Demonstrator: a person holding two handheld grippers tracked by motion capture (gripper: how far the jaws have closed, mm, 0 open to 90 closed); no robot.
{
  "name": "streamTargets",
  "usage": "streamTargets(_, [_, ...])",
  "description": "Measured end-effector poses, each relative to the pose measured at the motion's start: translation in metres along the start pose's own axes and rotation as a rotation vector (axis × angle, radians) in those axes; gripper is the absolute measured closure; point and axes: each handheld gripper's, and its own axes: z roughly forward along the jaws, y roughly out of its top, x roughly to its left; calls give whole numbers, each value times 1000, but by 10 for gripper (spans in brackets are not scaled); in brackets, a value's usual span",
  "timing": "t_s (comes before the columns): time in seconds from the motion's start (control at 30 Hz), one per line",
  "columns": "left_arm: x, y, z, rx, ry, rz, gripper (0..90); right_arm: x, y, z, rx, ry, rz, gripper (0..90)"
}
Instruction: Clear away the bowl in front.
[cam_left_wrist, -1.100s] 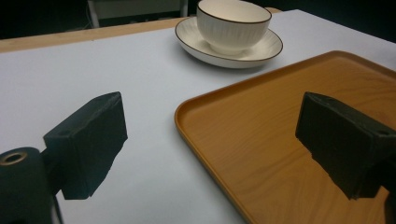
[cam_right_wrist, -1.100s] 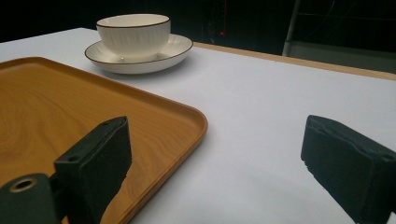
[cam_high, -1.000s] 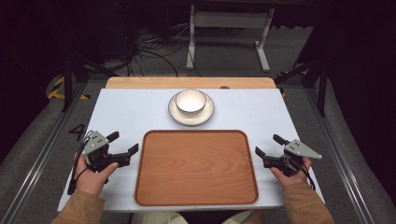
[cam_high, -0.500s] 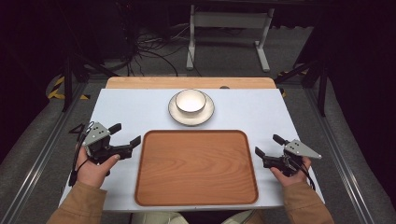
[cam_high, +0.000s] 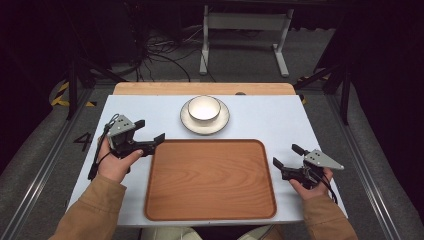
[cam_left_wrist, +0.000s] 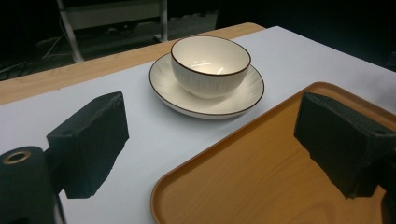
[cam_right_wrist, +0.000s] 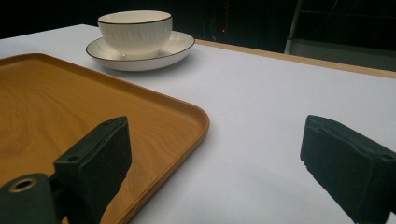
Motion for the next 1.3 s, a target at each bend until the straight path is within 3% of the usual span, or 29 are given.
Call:
streamTargets(0.53, [10,27,36,26,5,-10,111,0,0,0,3,1,1,98])
streamTargets(0.8, [13,41,50,29,9,5,111,0,0,0,3,3,0,98])
streamTargets(1.07, [18,50,66,37,-8,-18,112,1,0,0,7,5,-1,95])
streamTargets(1.3, [17,57,84,45,1,8,140,0,0,0,4,1,3,94])
